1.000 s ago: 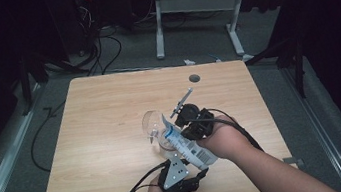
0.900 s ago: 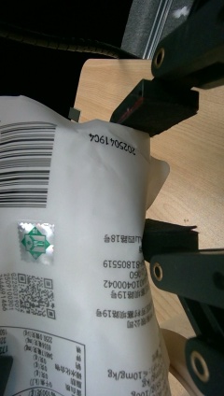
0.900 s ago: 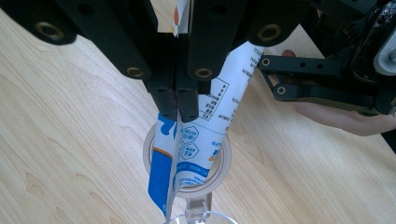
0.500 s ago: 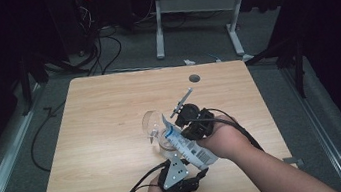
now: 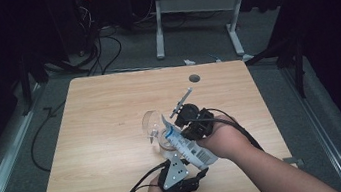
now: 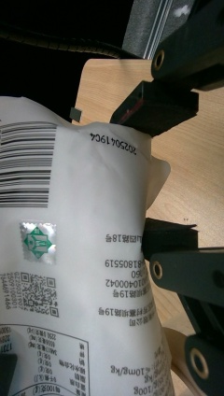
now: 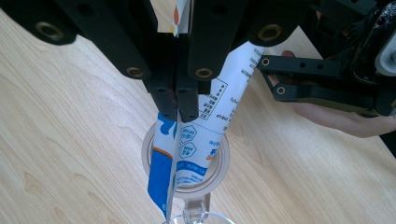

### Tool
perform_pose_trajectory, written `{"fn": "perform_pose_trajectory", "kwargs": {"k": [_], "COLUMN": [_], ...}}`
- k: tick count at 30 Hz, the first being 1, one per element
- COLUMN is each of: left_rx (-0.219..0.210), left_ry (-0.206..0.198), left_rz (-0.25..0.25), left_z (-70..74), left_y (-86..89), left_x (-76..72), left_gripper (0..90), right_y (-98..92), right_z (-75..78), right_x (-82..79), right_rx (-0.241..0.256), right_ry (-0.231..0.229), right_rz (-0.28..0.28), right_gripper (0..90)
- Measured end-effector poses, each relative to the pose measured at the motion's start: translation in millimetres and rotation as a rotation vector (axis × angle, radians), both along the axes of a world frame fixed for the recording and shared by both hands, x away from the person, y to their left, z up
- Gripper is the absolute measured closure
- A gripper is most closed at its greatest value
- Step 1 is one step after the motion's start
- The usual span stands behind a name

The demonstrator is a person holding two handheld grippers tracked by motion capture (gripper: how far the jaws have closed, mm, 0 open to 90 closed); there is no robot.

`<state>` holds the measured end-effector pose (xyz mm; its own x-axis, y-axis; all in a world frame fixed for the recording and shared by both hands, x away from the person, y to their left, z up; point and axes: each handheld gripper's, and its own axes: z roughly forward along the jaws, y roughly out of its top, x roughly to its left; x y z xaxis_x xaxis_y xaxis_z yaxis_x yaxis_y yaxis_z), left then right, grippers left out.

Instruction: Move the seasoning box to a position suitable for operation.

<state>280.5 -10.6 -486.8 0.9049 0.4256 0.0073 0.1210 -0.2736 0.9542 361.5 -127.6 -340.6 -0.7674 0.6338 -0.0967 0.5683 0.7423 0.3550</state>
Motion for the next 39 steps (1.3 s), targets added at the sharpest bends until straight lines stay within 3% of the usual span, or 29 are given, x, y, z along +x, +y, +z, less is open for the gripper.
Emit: {"fn": "perform_pose_trajectory", "kwargs": {"k": [39], "left_rx": [-0.017], "left_ry": [0.004], "left_rz": [0.001], "left_z": [3.1], "left_y": [3.3], "left_x": [2.4], "left_gripper": [50.3], "right_y": [4.2], "right_z": [2.4], "right_x": [3.1], "right_rx": [-0.003], "right_ry": [-0.002], "right_rz": [0.008], "right_gripper": [89.9]}}
